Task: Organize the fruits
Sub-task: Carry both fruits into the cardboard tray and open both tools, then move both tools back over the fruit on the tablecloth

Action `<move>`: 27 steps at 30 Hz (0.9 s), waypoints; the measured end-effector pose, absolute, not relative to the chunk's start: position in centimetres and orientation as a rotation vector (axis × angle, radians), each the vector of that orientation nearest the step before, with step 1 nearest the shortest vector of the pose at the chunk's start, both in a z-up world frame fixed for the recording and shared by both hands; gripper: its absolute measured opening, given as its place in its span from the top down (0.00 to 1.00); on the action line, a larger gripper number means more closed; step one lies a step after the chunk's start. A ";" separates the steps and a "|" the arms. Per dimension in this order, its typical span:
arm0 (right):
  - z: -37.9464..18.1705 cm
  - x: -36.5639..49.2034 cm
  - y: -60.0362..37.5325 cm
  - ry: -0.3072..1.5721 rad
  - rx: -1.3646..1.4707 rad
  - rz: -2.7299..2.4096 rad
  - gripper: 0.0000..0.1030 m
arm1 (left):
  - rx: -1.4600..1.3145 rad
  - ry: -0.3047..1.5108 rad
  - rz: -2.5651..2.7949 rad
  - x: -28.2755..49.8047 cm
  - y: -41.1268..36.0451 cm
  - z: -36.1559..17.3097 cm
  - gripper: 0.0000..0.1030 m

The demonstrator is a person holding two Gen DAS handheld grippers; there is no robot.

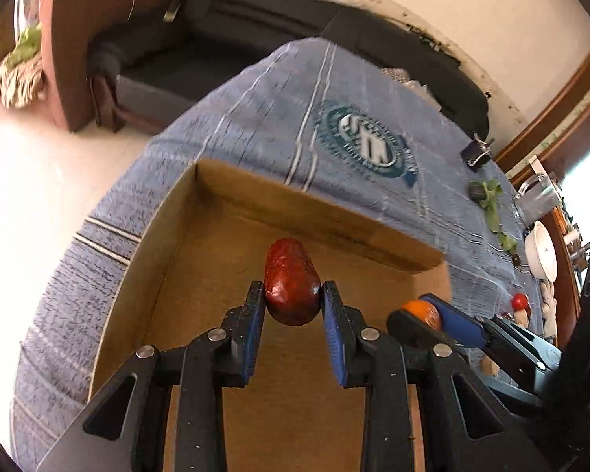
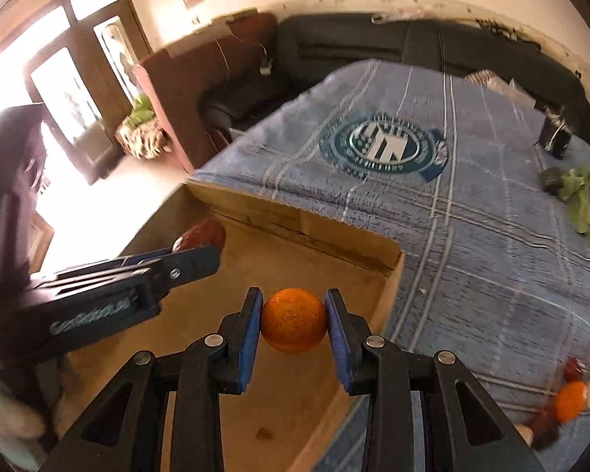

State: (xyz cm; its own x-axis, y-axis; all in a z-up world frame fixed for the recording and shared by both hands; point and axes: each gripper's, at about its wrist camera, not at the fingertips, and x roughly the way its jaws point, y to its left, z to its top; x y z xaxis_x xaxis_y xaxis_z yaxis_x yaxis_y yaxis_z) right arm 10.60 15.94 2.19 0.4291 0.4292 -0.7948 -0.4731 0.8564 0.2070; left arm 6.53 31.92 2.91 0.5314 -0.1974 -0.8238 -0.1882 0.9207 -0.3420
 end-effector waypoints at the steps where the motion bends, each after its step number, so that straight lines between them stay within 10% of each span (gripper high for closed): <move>1: 1.7 10.9 15.9 0.985 -0.052 0.562 0.65 | -0.427 1.034 -0.004 6.7 32.1 2.4 0.73; 8: 1.3 11.1 16.8 0.974 -0.084 0.543 0.64 | -0.431 1.019 -0.021 6.9 31.7 2.6 0.59; 12: 2.4 10.3 16.4 0.947 -0.069 0.545 0.41 | -0.447 1.001 -0.012 6.5 32.0 3.4 0.57; 27: 9.2 -0.1 2.5 0.751 0.164 0.475 0.18 | -0.426 0.740 -0.069 -5.3 27.1 13.1 0.34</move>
State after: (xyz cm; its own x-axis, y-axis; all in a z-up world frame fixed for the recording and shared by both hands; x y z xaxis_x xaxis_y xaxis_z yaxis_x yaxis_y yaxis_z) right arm -0.12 2.50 9.19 0.6313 0.4706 -0.6164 -0.3554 0.8820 0.3094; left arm -5.25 27.09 13.06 0.7402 -0.2089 -0.6391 -0.0873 0.9126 -0.3994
